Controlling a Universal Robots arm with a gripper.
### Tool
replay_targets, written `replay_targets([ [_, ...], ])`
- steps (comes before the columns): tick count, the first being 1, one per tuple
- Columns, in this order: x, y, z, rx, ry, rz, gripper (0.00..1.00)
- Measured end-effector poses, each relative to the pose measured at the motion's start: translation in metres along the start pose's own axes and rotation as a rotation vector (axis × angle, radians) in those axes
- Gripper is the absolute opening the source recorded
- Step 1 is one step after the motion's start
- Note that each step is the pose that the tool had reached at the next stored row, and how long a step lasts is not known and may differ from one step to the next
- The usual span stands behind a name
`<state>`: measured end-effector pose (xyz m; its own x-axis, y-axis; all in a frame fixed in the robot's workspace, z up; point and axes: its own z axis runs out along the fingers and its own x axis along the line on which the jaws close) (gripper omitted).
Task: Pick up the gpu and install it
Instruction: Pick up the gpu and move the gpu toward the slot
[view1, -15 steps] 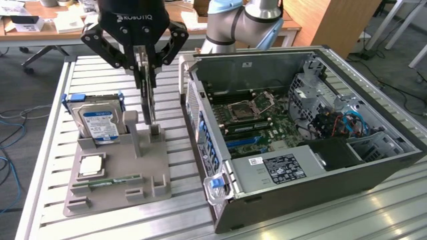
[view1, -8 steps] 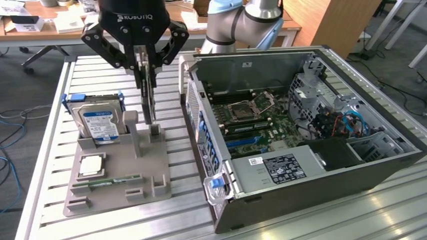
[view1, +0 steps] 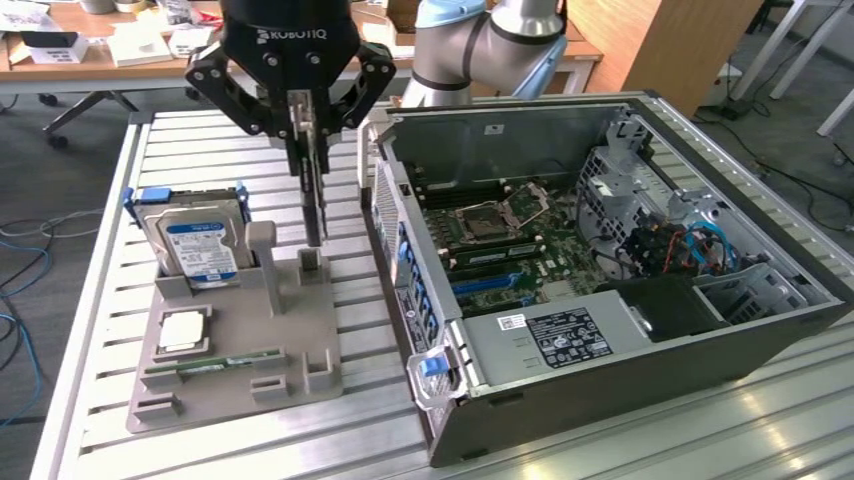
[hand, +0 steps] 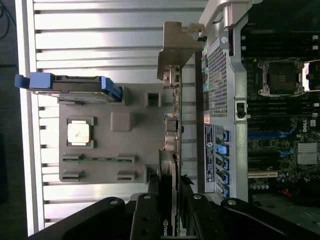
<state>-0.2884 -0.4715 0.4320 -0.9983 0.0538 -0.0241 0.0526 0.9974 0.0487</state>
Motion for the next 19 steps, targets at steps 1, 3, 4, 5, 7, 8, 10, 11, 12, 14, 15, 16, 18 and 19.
replay_targets([
  [1,-0.003,0.0001,0.0000,-0.0001,0.0001,0.000,0.27],
  [3,-0.008,0.0004,0.0002,-0.0001,0.0001,0.000,0.27],
  [4,-0.011,0.0006,0.0003,-0.0001,0.0001,0.000,0.27],
  [5,-0.015,0.0008,0.0004,-0.0002,0.0001,0.000,0.27],
  [7,-0.022,0.0011,0.0007,-0.0005,-0.0001,0.000,0.27],
  [8,-0.026,0.0014,0.0006,-0.0003,0.0001,0.000,0.27],
  [10,-0.033,0.0018,0.0008,-0.0005,0.0002,0.000,0.27],
  [11,-0.036,0.0019,0.0009,-0.0008,0.0001,0.000,0.27],
  [12,-0.040,0.0021,0.0010,-0.0011,0.0001,0.000,0.27],
  [14,-0.047,0.0025,0.0013,-0.0019,0.0001,0.000,0.27],
  [15,-0.051,0.0027,0.0013,-0.0022,0.0002,0.000,0.27],
  [16,-0.055,0.0029,0.0014,-0.0027,0.0003,0.000,0.27],
  [18,-0.062,0.0033,0.0016,-0.0037,0.0003,0.000,0.27],
  [19,-0.066,0.0036,0.0018,-0.0041,0.0003,0.000,0.27],
])
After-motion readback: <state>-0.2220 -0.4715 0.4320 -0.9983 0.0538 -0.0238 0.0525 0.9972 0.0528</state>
